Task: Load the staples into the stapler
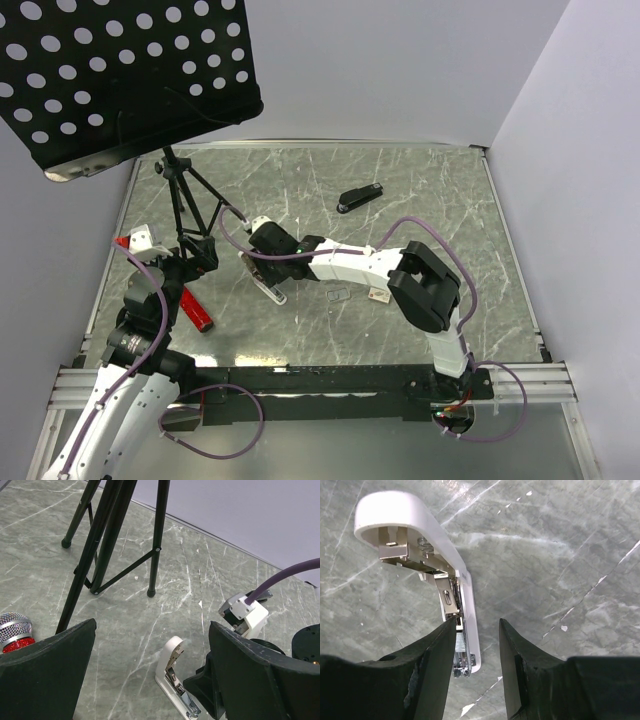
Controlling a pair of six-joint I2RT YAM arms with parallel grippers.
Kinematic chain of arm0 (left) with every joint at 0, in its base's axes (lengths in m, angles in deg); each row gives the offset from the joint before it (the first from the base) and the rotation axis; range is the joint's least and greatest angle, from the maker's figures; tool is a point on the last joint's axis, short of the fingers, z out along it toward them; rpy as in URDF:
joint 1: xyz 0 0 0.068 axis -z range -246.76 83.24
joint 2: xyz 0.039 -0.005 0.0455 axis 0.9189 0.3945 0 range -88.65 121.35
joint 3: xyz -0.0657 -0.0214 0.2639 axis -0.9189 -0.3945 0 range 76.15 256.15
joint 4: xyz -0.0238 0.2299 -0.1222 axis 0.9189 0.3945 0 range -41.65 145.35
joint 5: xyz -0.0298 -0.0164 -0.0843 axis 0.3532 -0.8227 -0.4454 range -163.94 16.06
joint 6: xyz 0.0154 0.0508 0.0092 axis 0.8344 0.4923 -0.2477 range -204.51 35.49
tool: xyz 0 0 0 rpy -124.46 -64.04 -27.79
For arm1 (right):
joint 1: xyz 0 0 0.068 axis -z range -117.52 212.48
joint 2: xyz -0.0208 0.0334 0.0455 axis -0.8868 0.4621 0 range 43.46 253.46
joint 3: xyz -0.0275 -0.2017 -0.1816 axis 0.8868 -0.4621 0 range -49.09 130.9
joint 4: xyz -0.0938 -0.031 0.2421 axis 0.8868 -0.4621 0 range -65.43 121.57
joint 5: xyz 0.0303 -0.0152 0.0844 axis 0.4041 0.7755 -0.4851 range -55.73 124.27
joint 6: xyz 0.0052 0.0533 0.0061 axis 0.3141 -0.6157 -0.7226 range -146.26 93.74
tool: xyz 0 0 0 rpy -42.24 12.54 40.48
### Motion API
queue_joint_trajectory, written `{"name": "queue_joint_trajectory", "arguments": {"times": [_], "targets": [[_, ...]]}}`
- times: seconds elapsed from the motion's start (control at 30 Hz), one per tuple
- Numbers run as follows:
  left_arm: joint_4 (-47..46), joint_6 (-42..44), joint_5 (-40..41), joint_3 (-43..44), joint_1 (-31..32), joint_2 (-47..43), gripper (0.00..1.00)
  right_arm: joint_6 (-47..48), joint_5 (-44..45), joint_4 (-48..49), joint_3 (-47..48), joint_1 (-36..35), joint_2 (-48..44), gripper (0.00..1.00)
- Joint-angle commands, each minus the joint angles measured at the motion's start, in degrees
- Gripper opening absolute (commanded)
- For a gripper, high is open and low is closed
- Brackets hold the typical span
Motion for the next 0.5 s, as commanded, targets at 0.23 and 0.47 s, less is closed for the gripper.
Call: {"name": "queue_joint_trajectory", "arguments": {"times": [0.23,0.47], "targets": [[-2.4,0.7,-0.9,-0.1,-0.2,-0.1,0.99,-0.4,-1.7,0.1,-0.5,0.2,1.8,0.47],[-2.4,0.8,-0.9,-0.1,-0.3,-0.1,0.99,-0.6,-1.6,0.3,-2.1,0.2,2.2,0.47]]}}
